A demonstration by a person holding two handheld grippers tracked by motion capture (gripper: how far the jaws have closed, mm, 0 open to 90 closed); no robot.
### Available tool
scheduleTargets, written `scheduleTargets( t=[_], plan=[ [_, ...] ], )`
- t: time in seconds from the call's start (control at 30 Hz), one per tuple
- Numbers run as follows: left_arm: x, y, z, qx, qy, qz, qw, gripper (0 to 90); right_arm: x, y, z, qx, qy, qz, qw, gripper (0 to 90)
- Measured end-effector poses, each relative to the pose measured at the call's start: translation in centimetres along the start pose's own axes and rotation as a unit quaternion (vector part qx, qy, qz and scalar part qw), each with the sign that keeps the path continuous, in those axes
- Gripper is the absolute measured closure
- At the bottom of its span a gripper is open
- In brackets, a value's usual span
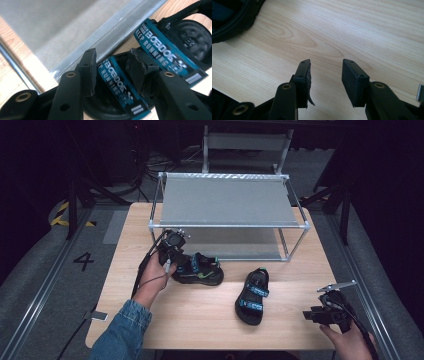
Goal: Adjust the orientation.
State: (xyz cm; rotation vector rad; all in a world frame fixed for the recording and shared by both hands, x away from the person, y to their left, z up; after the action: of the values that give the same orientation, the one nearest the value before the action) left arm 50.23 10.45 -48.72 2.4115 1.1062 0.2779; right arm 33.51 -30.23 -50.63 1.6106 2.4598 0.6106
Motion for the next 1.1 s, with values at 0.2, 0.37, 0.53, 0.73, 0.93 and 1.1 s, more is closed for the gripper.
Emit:
scheduleTargets(
  t=[0.2,0.37,0.53,0.73,0.93,1.1],
  plan=[
    [-0.8,-0.6,-1.8,-0.003,-0.001,0.012,0.9999,54.2,0.5,1.1,0.3,-0.001,0.002,-0.013,0.9999,58.4],
    [-3.1,0.1,-4.0,-0.043,-0.012,0.028,0.9986,53.5,1.1,2.0,0.7,-0.001,0.007,-0.026,0.9996,57.9],
    [-6.0,1.5,-4.8,-0.056,-0.026,0.051,0.9968,49.2,1.4,2.5,0.8,-0.004,0.013,-0.025,0.9996,57.5],
    [-8.4,3.2,-3.7,-0.046,-0.039,0.059,0.9964,48.8,1.0,2.3,0.2,-0.012,0.011,-0.024,0.9996,57.4],
    [-9.3,4.3,-1.7,-0.026,-0.034,0.046,0.998,47.4,0.6,2.2,0.0,-0.015,0.012,-0.017,0.9997,57.3],
    [-9.1,4.9,0.0,-0.014,-0.031,0.017,0.9993,48.7,0.6,2.3,-0.1,-0.017,0.017,-0.017,0.9996,57.1]
  ],
)
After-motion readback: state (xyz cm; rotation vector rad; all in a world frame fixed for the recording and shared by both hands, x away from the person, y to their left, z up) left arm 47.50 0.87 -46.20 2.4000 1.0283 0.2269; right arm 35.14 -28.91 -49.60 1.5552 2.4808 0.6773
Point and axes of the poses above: each handheld gripper's, and its own axes: z roughly forward along the jaws, y roughly out of its top, x roughly to its left, the point moved 10 cm from there along z, roughly forward along the jaws
